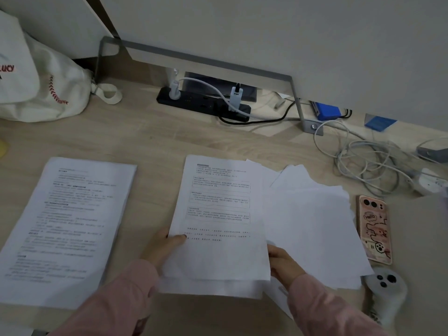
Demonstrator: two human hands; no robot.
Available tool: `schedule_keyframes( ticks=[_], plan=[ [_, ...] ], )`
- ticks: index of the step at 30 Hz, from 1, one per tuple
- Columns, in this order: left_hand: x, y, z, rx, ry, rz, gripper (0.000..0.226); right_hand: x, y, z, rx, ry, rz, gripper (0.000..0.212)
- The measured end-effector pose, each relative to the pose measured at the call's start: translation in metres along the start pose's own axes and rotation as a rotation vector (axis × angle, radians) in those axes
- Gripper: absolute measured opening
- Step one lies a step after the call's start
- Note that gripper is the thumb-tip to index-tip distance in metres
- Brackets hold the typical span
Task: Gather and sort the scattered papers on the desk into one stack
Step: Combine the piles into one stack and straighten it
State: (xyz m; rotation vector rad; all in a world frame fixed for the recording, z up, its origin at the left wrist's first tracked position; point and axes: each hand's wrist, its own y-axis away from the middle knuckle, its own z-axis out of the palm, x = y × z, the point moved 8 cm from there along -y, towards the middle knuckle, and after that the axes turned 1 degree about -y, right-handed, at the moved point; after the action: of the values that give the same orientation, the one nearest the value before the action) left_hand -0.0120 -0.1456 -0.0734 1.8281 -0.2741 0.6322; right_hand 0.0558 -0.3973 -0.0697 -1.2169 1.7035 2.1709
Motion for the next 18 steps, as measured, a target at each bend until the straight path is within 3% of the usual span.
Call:
schedule_keyframes(
  ticks=[2,4,6,7,12,15,18],
  plan=[
    [0.002,-0.002,-0.004,0.035,-0.001,0.033,0.030,-0.018,-0.006,-0.011,0.044,0.068,-0.062,0.045],
    [0.003,-0.004,-0.009,0.069,-0.004,0.051,0.026,-0.043,-0.015,-0.046,0.265,0.195,-0.174,0.036],
    [0.004,-0.005,-0.014,0.088,-0.020,0.067,0.021,-0.071,-0.020,-0.083,0.540,0.530,-0.277,0.032],
    [0.003,-0.006,-0.015,0.097,-0.022,0.078,0.022,-0.084,-0.024,-0.092,0.587,0.721,-0.297,0.036],
    [-0.002,-0.002,-0.022,0.136,-0.043,0.105,0.045,-0.110,-0.049,-0.102,0.414,1.348,-0.176,0.072],
    [-0.004,-0.003,-0.026,0.152,-0.029,0.104,0.042,-0.115,-0.057,-0.103,0.353,1.480,-0.155,0.075],
    [-0.006,0.000,-0.029,0.152,0.048,0.083,0.024,-0.122,-0.060,-0.104,0.365,1.572,-0.162,0.067]
  ],
)
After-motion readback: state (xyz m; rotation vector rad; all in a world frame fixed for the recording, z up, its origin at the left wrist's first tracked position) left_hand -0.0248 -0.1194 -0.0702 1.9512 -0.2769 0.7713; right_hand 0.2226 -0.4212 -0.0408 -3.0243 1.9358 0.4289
